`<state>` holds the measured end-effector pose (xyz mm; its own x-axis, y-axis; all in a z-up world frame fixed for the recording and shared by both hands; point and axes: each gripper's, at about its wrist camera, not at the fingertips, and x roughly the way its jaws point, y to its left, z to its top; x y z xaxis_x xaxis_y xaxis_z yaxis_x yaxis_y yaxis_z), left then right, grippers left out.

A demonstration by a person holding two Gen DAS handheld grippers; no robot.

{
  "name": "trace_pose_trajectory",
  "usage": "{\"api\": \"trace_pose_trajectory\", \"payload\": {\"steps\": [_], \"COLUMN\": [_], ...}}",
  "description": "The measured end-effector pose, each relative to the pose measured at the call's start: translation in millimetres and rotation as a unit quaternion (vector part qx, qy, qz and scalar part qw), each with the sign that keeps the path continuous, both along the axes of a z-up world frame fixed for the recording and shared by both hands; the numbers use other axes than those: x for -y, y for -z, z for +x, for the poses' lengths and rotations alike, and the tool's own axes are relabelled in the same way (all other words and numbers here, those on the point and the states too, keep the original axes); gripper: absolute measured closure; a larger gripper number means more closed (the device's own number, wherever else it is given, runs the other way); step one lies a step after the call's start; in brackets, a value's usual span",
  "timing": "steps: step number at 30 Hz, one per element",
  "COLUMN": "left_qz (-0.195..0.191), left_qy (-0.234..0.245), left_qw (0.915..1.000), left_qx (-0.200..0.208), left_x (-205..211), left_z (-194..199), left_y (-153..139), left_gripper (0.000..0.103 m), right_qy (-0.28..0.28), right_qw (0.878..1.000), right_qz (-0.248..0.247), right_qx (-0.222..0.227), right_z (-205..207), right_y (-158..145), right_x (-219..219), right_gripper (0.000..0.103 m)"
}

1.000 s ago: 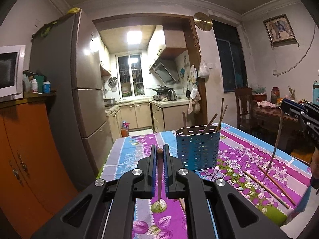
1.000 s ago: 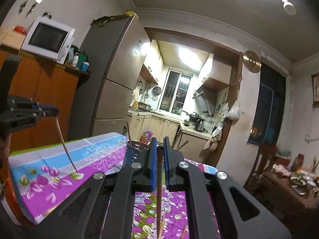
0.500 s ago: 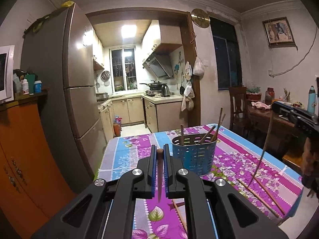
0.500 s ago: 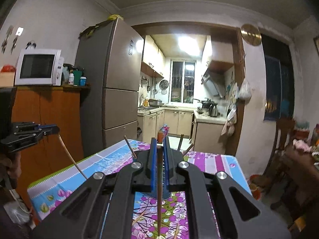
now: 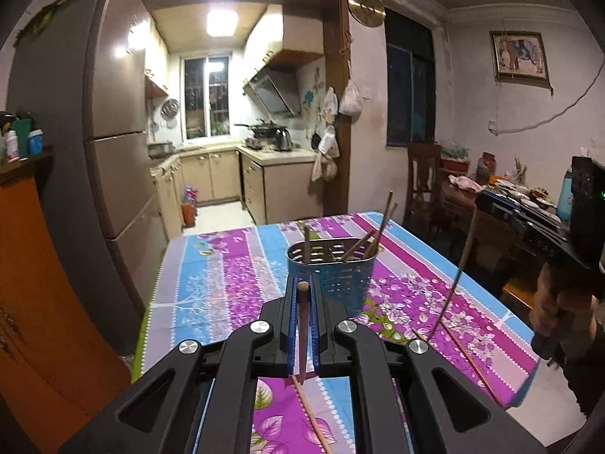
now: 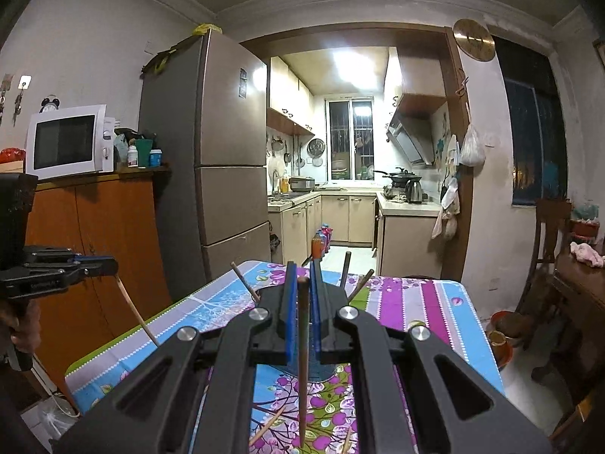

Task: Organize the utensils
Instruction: 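Carry the right gripper's chopstick to the blue holder while the left gripper carries its chopstick there, then open the right gripper over the holder while the left gripper releases its chopstick inside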

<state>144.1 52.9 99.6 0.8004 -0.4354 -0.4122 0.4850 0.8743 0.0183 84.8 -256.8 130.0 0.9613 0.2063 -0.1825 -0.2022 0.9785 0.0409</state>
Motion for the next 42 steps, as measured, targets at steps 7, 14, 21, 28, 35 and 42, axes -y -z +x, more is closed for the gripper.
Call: {"api": "trace_pose_trajectory", "payload": {"steps": [7,14,21,28,35,42], "left_qz": [-0.005,-0.031,-0.028,-0.031,-0.017,-0.008], "left_qy": [0.037,0.053,0.028,0.014,0.013,0.016], "left_qw": [0.9993,0.9967,0.994,0.9973,0.9998,0.9987], "left_qx": [-0.003,0.054,0.102,0.065,0.001,-0.048], "left_x": [20.5,45.5,75.1,90.5,101.4,100.9], "left_z": [19.0,37.1,75.8,135.1,178.3,198.7], "left_y": [-28.3,-83.4,-110.7,-88.4,-35.7,13.6], "left_gripper": [0.095,0.095,0.095,0.095,0.095,0.095], "right_qy": [0.0,-0.006,0.009,0.034,0.053,0.062], "right_qw": [1.0,0.998,0.993,0.99,0.992,0.991], "right_qz": [0.004,0.027,0.04,0.055,0.082,0.12], "right_qx": [0.009,0.053,0.107,0.129,0.084,0.021], "right_z": [12.7,23.3,49.6,93.1,136.4,159.1], "right_y": [-21.7,-61.6,-91.0,-77.2,-30.2,17.3], "right_x": [3.9,9.9,8.5,10.4,16.4,18.6], "right_gripper": [0.098,0.098,0.098,0.098,0.098,0.098]}}
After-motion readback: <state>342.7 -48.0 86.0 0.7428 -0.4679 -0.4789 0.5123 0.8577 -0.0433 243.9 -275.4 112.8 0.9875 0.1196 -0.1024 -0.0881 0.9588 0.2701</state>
